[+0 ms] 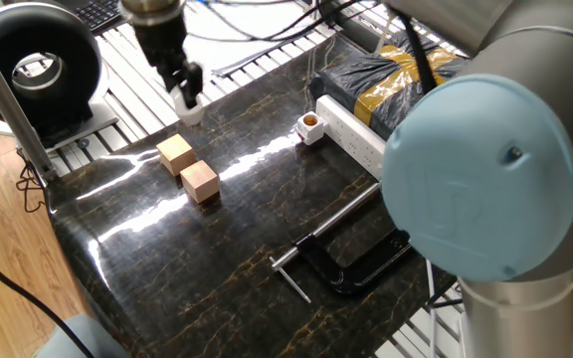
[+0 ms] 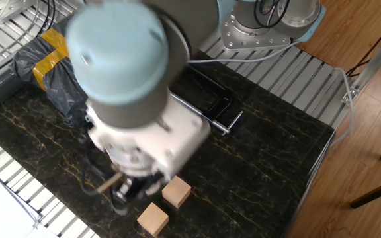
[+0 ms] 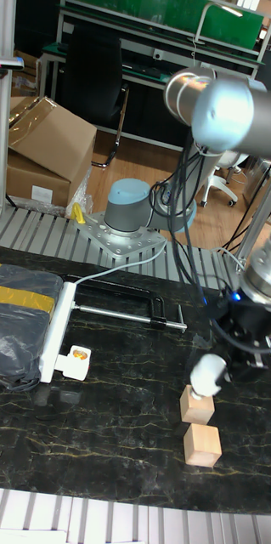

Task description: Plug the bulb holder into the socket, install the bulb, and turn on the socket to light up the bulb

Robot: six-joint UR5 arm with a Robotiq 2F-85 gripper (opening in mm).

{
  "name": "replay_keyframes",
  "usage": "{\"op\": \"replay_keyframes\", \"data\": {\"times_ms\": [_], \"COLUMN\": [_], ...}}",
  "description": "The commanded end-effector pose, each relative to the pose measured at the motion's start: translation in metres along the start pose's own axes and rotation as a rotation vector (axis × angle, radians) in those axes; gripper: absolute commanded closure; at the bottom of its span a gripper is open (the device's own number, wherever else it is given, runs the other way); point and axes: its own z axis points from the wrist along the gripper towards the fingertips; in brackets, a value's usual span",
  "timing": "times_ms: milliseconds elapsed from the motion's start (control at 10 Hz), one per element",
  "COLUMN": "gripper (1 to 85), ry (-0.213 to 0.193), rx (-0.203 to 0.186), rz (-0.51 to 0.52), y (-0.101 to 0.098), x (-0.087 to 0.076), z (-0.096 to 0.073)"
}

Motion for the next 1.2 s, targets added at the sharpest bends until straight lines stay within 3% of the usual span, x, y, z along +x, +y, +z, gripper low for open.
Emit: {"op": "replay_keyframes", "data": {"times_ms": [0,100,400,500,800,1100], "gripper": [66.3,72.7,72.0,68.0,66.7,72.3], "ry": [-0.006,0.001,-0.027,-0.042,-0.019,-0.025], "rx": [0.002,0.012,0.012,0.011,-0.006,-0.003], "rz": [-0.055,-0.047,-0.018,-0.043,-0.145,-0.182], "y": [0.008,0.005,0.005,0.006,0.013,0.057], "x": [0.017,0.018,0.011,0.007,0.015,0.043], "z": [-0.015,-0.015,-0.015,-0.015,-0.015,-0.008]}}
